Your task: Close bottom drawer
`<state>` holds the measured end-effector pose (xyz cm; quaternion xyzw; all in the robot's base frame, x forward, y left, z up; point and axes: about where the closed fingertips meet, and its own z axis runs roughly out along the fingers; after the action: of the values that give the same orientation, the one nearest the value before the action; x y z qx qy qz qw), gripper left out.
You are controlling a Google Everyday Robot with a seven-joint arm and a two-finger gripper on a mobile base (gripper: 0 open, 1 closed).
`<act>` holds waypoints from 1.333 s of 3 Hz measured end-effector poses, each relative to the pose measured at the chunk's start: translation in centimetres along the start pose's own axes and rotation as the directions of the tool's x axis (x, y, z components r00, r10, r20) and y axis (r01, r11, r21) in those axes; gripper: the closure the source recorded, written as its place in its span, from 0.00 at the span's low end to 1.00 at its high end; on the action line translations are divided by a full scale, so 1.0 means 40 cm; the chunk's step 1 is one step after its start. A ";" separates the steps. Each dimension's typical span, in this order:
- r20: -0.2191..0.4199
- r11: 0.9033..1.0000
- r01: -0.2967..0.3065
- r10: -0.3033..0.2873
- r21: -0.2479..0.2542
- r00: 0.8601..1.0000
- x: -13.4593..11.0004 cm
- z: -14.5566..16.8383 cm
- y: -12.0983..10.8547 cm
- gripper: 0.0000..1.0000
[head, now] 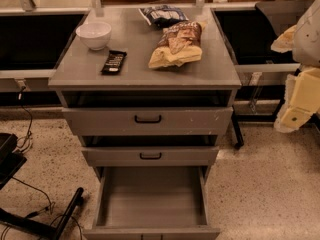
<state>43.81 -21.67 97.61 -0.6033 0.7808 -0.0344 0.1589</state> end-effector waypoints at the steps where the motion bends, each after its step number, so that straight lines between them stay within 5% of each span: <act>1: 0.000 1.000 0.000 0.000 0.000 1.000 0.000 0.000 0.000 0.00; 2: 0.033 0.999 -0.022 0.021 0.030 0.999 0.006 0.022 0.000 0.00; 3: 0.094 0.996 -0.056 0.050 0.066 0.994 -0.004 0.076 0.060 0.00; 4: 0.092 0.993 -0.087 0.080 0.075 0.992 -0.034 0.221 0.120 0.00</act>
Offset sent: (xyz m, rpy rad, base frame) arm 0.0069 -0.0055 -0.0301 0.0854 -0.0785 -0.0528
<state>42.20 -17.85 88.35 -0.5641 0.7956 -0.0314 0.2186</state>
